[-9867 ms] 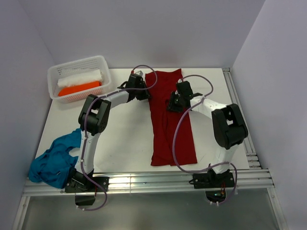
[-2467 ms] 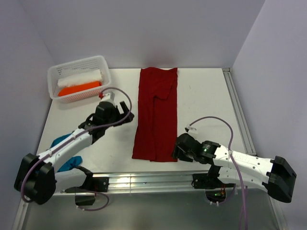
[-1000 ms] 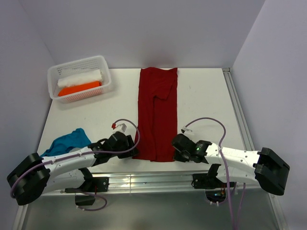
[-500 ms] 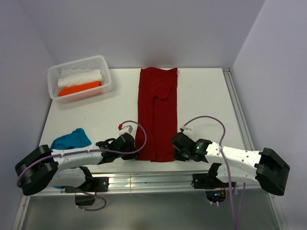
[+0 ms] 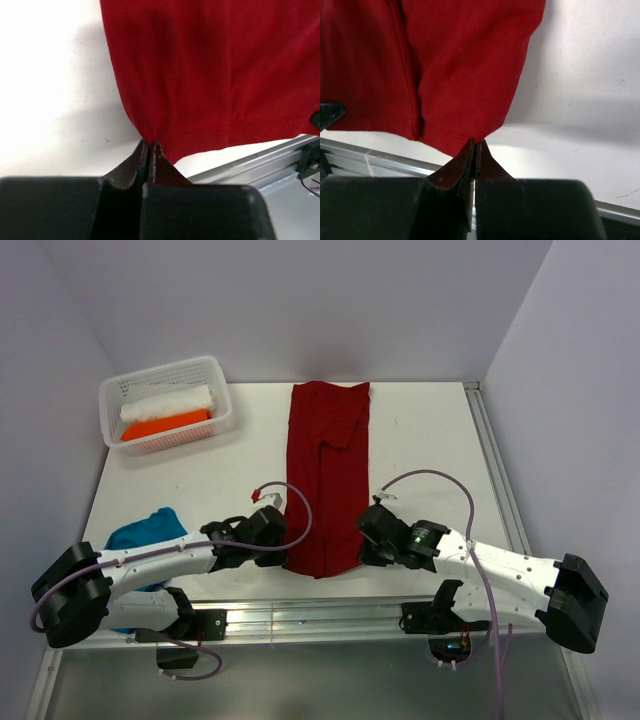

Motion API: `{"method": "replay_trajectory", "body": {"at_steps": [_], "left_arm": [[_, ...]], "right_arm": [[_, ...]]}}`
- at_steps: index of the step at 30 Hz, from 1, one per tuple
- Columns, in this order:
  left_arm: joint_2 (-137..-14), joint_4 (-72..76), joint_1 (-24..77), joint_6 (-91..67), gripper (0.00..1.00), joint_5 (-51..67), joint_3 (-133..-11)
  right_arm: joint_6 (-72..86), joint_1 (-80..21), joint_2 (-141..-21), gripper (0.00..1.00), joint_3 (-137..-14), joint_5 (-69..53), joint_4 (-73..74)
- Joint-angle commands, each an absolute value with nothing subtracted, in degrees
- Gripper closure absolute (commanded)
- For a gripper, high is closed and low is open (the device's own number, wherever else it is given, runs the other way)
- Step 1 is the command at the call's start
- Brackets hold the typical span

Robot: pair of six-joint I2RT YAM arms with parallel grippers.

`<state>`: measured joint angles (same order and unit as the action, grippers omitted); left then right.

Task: Roll the t-shirts
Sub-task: Roll the tshirt

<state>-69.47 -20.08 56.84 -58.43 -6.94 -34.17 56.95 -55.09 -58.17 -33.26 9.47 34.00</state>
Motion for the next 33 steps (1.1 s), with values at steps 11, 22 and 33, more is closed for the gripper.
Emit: {"method": "replay_trajectory", "body": {"at_steps": [11, 22, 33], "left_arm": [[-65.5, -26.1, 48.8, -51.2, 1.00, -5.5, -42.3], [-71.5, -26.3, 43.3, -46.3, 1.00, -5.7, -50.3], [-79.6, -25.3, 41.0, -43.0, 1.00, -5.9, -56.9]], "right_arm": [[49.1, -46.7, -58.0, 1.00, -39.7, 7.4, 34.5], [43.2, -39.6, -60.1, 1.00, -44.5, 5.5, 35.1], [39.7, -34.5, -66.7, 1.00, -48.2, 4.0, 33.4]]}}
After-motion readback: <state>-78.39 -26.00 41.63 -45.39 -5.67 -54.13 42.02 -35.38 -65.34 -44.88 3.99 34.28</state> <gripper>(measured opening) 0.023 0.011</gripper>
